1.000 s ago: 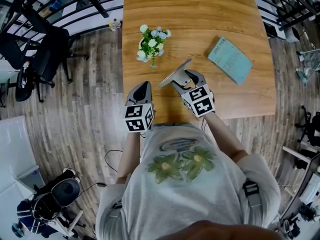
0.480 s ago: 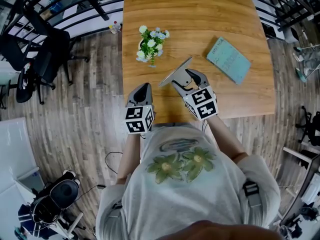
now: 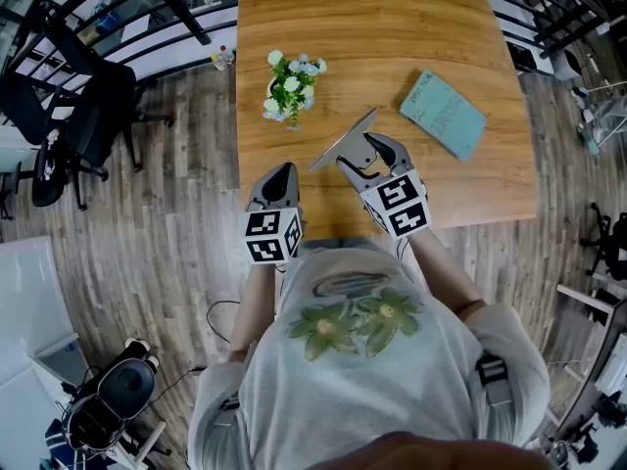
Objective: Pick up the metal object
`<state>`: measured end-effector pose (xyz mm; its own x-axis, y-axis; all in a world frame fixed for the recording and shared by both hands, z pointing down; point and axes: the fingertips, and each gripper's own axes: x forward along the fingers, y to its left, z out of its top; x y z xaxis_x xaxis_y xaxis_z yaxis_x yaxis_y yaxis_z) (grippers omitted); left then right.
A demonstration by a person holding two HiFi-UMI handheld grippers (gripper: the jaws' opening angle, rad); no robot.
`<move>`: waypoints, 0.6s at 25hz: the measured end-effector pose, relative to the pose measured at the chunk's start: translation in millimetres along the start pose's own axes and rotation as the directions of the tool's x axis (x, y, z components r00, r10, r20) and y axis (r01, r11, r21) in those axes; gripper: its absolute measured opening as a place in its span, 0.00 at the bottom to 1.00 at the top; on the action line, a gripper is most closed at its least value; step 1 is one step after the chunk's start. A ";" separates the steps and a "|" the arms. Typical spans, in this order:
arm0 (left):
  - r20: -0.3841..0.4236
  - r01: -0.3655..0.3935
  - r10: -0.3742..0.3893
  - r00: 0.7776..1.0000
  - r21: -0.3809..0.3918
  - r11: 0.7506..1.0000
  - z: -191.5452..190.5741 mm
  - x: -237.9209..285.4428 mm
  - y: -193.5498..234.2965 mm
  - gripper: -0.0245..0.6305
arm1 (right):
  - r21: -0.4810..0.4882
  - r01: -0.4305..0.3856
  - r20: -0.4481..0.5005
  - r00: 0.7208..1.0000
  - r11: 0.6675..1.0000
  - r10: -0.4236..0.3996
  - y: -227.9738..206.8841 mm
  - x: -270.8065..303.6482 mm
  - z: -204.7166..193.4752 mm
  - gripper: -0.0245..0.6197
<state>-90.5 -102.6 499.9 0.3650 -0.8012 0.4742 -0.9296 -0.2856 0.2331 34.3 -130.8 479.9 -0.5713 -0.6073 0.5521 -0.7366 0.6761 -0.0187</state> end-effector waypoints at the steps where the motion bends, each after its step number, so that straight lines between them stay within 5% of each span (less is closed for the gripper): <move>1: 0.001 0.002 -0.002 1.000 0.001 1.000 0.6 -0.4 -0.9 0.06 | 0.000 0.002 0.003 1.000 1.000 -0.002 0.1 -1.3 0.9 0.48; 15: 0.024 0.005 -0.005 1.000 0.009 1.000 5.5 -11.9 -2.7 0.06 | 0.000 0.024 0.048 0.999 1.000 -0.024 5.9 -17.7 11.6 0.48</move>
<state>-92.6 -95.1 489.0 0.3685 -0.8123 0.4521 -0.9282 -0.2944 0.2275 35.9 -120.9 460.3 -0.5700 -0.6426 0.5121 -0.7501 0.6613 -0.0050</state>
